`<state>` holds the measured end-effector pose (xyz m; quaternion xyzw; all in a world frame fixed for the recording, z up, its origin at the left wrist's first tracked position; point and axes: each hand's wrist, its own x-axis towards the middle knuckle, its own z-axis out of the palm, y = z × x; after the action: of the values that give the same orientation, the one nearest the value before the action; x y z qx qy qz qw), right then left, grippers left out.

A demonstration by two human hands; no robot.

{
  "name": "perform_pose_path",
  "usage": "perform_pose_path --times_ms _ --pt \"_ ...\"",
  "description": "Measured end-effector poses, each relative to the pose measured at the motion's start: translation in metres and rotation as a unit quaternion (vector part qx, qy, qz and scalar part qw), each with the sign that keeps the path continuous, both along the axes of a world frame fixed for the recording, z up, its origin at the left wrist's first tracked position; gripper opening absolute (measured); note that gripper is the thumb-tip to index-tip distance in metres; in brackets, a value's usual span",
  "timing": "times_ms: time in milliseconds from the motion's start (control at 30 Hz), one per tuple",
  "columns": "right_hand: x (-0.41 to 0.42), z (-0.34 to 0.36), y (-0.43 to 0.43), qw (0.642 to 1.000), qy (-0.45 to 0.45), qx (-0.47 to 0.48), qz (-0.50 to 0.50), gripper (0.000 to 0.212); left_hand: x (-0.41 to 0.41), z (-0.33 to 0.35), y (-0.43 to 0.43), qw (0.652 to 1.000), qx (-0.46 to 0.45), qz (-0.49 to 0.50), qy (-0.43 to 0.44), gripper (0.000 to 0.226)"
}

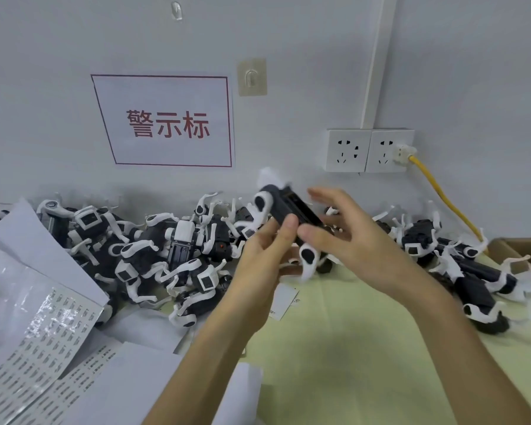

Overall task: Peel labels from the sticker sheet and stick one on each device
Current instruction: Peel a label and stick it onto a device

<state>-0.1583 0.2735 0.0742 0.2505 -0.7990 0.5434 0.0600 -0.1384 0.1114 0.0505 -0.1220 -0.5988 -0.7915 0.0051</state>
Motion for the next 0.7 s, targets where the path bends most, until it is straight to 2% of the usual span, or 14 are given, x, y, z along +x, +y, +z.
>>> perform_pose_path --times_ms 67,133,267,400,467,533,600,633,700 --pt "0.002 0.000 0.002 0.998 -0.026 0.016 0.048 0.056 0.000 0.003 -0.003 0.998 0.057 0.010 0.001 0.053" --pt "0.003 0.000 0.000 0.999 -0.010 0.007 0.050 0.048 0.001 0.004 -0.003 0.997 0.081 0.016 0.011 0.057" --pt "0.004 0.001 -0.002 0.999 0.036 0.013 0.020 0.046 0.002 0.006 -0.003 0.994 0.103 0.015 0.035 0.062" --pt "0.005 0.003 0.001 0.999 0.032 0.014 0.036 0.039 0.004 0.007 0.000 0.994 0.107 0.001 0.031 0.069" --pt "0.005 0.003 0.004 0.998 0.014 0.014 0.061 0.045 0.004 0.006 0.000 0.995 0.091 -0.008 0.043 0.053" --pt "0.005 0.002 0.006 0.997 0.012 0.033 0.071 0.061 0.004 0.007 -0.002 0.997 0.058 -0.004 0.046 0.036" --pt "0.007 0.005 0.006 0.998 0.030 0.019 0.053 0.076 0.002 0.005 -0.004 0.998 0.008 0.009 0.057 0.040" --pt "0.007 0.007 0.005 0.998 0.040 -0.004 0.050 0.078 0.001 0.004 -0.004 0.997 -0.017 0.006 0.072 0.040" --pt "0.009 0.011 0.002 0.996 0.056 -0.036 0.059 0.070 0.001 0.003 -0.005 0.992 -0.068 -0.017 0.105 0.026"
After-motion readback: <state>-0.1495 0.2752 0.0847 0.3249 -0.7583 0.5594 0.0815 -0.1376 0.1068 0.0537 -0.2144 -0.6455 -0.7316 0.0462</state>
